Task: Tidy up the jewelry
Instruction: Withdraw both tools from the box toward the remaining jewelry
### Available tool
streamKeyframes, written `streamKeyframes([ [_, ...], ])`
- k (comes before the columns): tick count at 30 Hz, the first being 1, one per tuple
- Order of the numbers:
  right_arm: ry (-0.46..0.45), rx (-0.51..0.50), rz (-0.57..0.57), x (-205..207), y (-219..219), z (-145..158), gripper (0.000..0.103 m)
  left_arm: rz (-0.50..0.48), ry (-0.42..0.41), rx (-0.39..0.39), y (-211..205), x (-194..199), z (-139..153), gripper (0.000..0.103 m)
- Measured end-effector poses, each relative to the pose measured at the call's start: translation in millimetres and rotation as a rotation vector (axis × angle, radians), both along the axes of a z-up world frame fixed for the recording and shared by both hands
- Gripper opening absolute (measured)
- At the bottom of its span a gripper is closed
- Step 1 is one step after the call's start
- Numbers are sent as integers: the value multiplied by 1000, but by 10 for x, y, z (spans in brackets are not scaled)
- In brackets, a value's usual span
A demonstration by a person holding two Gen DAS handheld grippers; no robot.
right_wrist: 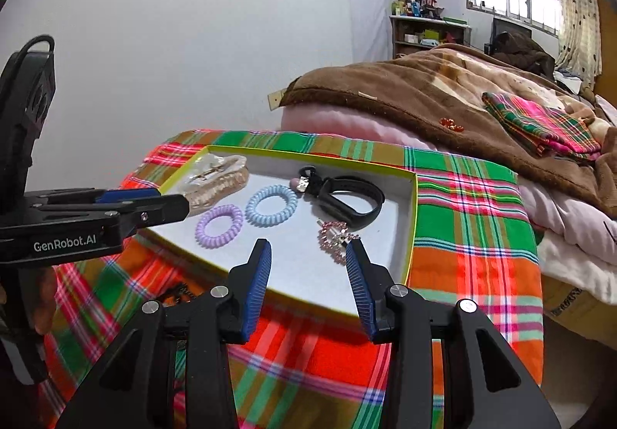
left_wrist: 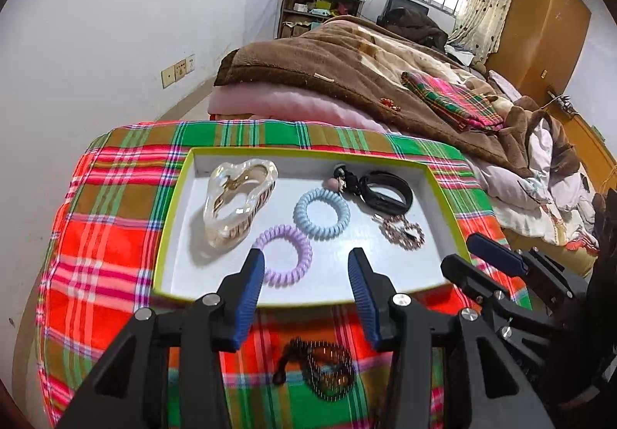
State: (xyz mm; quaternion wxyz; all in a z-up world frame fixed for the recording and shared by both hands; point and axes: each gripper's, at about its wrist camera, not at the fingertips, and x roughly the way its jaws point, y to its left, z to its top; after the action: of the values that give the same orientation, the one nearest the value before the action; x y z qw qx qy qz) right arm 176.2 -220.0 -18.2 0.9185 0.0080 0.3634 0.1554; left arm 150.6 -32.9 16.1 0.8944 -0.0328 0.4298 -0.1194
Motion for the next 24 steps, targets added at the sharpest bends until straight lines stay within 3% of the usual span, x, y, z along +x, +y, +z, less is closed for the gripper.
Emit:
streamKeyframes([
  [14,30,25,43,-504,28,-75,42,28,-15,-53,336,-518,-35,50],
  [24,111,8,146,-736,227,-330,42,56,13,-81,539,-758,-202,50],
])
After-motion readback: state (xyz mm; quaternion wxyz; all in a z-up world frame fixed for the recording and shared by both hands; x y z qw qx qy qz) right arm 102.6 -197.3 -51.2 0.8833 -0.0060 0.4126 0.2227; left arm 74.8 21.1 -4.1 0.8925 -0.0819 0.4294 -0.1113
